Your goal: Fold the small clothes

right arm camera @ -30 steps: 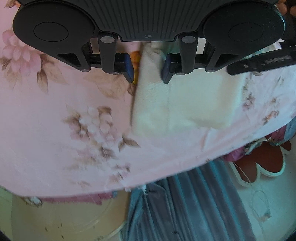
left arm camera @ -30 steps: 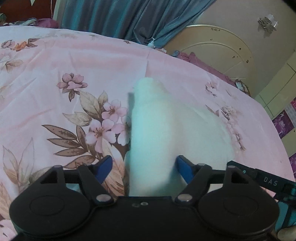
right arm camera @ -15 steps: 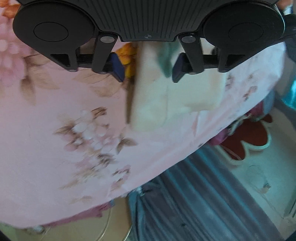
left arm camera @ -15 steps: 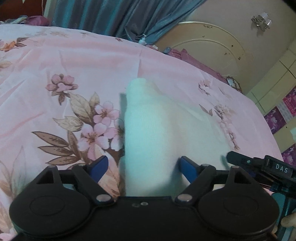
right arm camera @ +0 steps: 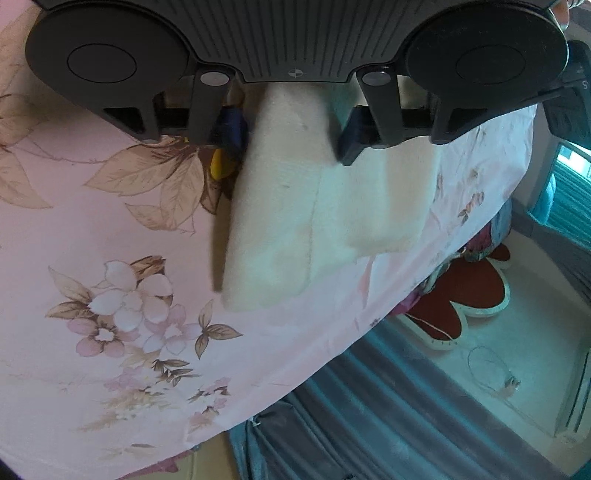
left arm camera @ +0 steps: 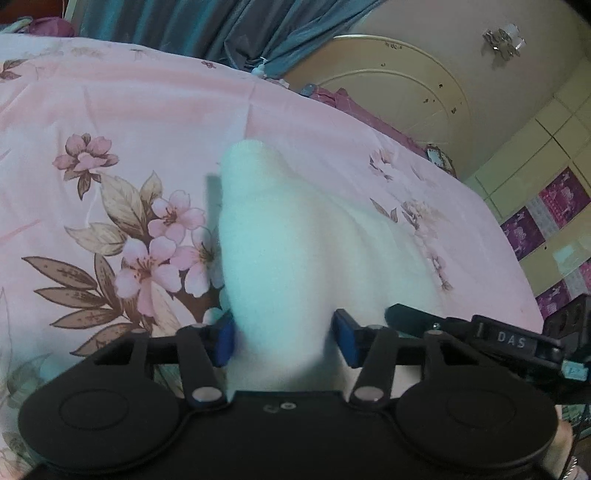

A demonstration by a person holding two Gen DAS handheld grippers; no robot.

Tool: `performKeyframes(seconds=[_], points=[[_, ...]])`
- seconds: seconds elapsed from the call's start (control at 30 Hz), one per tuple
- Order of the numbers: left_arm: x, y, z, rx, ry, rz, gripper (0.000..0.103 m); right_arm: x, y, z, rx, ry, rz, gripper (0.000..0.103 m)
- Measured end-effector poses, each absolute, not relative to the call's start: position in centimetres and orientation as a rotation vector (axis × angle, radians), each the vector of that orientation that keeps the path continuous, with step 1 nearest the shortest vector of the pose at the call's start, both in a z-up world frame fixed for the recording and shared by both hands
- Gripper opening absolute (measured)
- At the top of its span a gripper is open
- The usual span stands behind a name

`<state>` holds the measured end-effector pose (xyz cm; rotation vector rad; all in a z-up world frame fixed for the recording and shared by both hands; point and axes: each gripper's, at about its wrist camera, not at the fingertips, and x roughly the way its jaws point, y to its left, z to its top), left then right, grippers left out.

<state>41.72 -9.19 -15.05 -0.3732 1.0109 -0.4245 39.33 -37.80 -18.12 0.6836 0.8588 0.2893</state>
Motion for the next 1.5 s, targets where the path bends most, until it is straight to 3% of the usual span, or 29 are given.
performKeyframes(seconds=[0.2, 0.63, 1.1, 1.5], points=[[41.2, -10.1, -14.0, -0.322, 0.987, -0.401, 0.039, 39.2, -36.9, -17.3, 0.674, 0.861, 0.278, 0.033], [38.8, -7.7, -8.3, -0.225, 0.893, -0.39, 0.037, 37.5, -33.1, -12.0, 0.696, 0.789, 0.349, 0.032], [37.0, 10.8, -5.7, -0.234, 0.855, -0.387, 0.037, 36.6, -13.2, -8.5, 0.674, 0.779, 0.366, 0.032], [39.7, 23.0, -7.2, -0.282, 0.885, -0.308, 0.037, 42.1, -0.3, -10.9, 0.66, 0.834, 0.438, 0.032]])
